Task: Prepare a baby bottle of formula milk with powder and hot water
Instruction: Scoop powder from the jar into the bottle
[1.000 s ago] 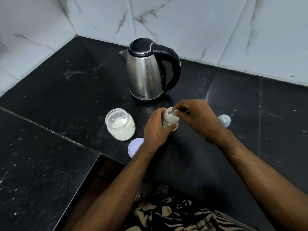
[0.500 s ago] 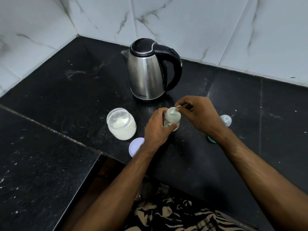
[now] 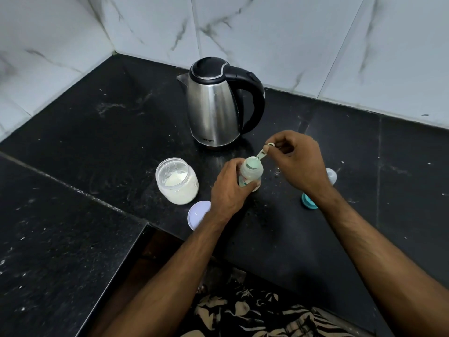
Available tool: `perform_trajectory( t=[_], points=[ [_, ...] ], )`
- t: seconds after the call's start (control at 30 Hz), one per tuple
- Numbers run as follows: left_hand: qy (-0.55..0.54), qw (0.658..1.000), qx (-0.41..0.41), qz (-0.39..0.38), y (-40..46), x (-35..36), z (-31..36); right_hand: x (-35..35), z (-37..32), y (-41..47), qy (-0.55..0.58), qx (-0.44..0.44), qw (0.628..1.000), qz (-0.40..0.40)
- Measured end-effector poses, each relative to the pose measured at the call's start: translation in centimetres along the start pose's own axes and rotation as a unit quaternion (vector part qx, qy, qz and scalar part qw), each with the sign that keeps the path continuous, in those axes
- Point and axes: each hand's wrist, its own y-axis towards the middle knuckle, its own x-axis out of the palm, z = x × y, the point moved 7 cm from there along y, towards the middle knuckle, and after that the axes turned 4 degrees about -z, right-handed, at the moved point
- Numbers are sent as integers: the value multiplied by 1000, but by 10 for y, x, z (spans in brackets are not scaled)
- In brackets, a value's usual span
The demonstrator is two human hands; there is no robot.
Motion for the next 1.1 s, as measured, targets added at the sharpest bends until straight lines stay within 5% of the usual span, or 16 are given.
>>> perform_trajectory(
  t=[0.33, 0.73, 0.93, 1.1],
  points=[
    [-30, 999, -18, 6, -19, -12, -8, -3, 11, -3, 213, 79, 973, 35],
    [-55, 995, -11, 83, -69, -58, -30, 102, -47, 15, 275, 88, 954, -84],
    [-66, 993, -28, 91, -78, -67, -37, 154, -69, 22, 96, 9, 989, -113],
    [-38, 994, -48, 94, -79, -68, -46, 178, -74, 11, -44, -19, 982, -182]
  ],
)
